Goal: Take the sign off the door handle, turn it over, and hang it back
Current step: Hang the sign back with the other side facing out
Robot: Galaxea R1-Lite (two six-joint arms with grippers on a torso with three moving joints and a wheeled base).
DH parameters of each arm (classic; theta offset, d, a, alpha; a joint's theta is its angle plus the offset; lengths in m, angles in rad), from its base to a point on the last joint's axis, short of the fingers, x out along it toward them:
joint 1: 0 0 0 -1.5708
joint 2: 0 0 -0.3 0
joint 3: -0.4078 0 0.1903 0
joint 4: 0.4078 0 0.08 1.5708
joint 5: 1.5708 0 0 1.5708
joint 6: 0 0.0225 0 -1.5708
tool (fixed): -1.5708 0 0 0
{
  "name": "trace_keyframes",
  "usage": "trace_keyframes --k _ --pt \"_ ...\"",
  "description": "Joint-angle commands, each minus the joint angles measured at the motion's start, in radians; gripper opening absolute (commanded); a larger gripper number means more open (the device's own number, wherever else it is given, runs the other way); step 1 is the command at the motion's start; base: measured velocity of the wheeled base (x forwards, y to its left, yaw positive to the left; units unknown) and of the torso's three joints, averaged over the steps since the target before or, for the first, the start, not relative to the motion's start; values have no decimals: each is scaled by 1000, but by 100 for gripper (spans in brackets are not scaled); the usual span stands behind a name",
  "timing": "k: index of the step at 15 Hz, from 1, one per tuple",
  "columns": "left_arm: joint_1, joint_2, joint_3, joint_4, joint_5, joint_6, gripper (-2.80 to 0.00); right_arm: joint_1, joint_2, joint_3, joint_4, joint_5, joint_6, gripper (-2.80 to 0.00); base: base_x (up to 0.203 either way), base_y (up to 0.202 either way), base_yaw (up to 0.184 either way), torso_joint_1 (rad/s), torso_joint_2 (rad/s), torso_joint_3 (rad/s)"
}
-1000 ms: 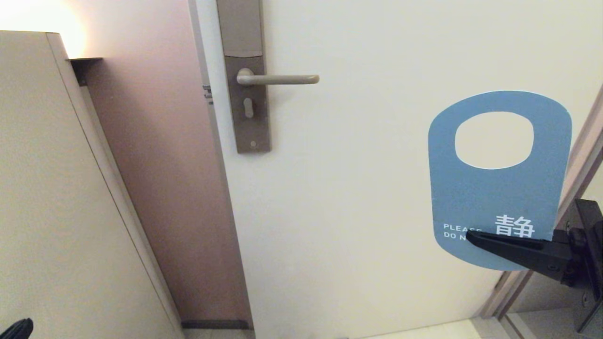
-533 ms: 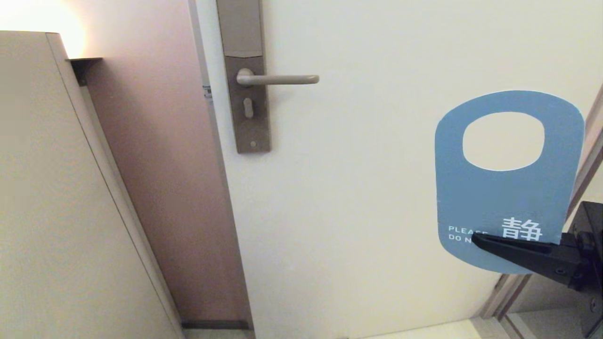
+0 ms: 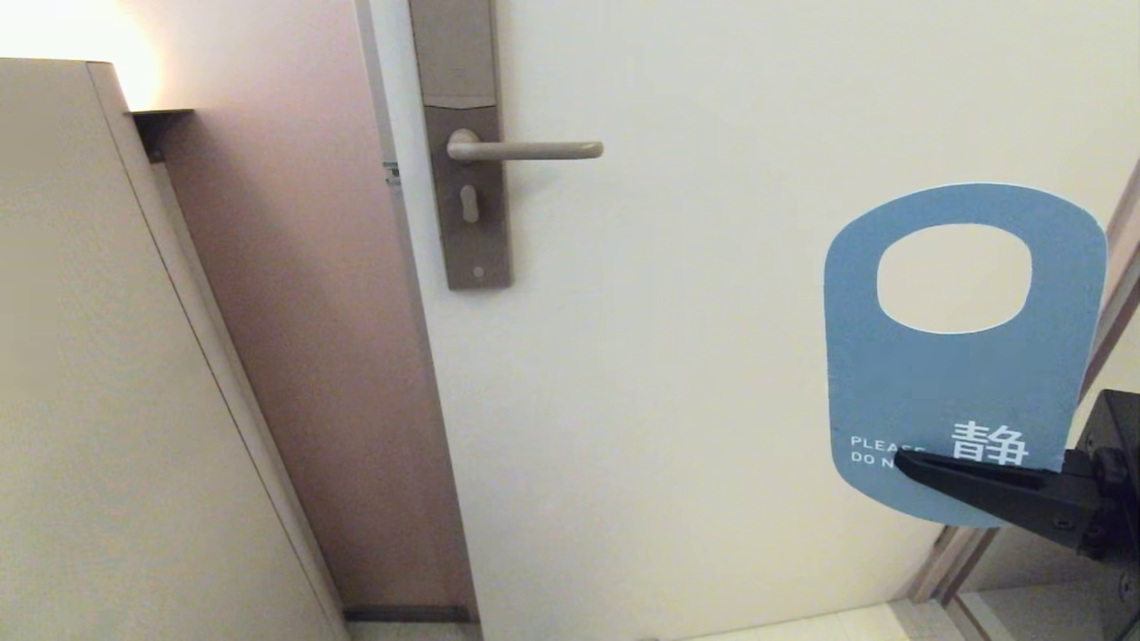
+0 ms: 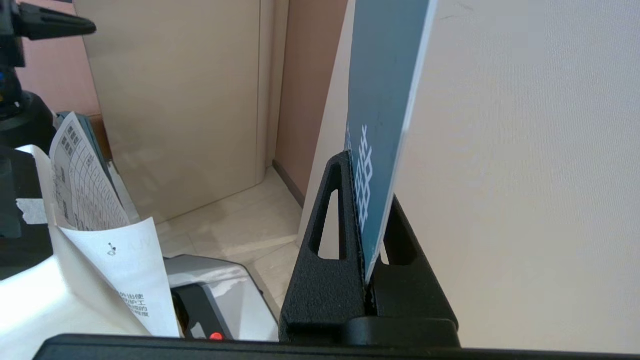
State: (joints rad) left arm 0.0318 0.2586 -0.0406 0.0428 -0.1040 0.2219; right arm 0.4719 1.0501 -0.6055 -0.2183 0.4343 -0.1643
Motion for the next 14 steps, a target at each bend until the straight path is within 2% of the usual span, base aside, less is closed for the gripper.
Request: trace_keyframes --k 1,3,5,14 --pt "-25 -85 -7 0 -3 3 -280 1 -5 1 -1 3 -1 -280 0 0 0 0 0 0" --pt "-28 -226 -3 -15 0 9 -280 0 -12 8 -1 3 -1 -280 0 0 0 0 0 0" --pt "-30 -258 37 -133 40 32 -280 1 -23 21 -1 3 -1 -280 0 0 0 0 0 0" --pt "-30 -258 39 -128 50 20 -280 -1 -13 16 -5 3 0 -280 0 0 0 0 0 0"
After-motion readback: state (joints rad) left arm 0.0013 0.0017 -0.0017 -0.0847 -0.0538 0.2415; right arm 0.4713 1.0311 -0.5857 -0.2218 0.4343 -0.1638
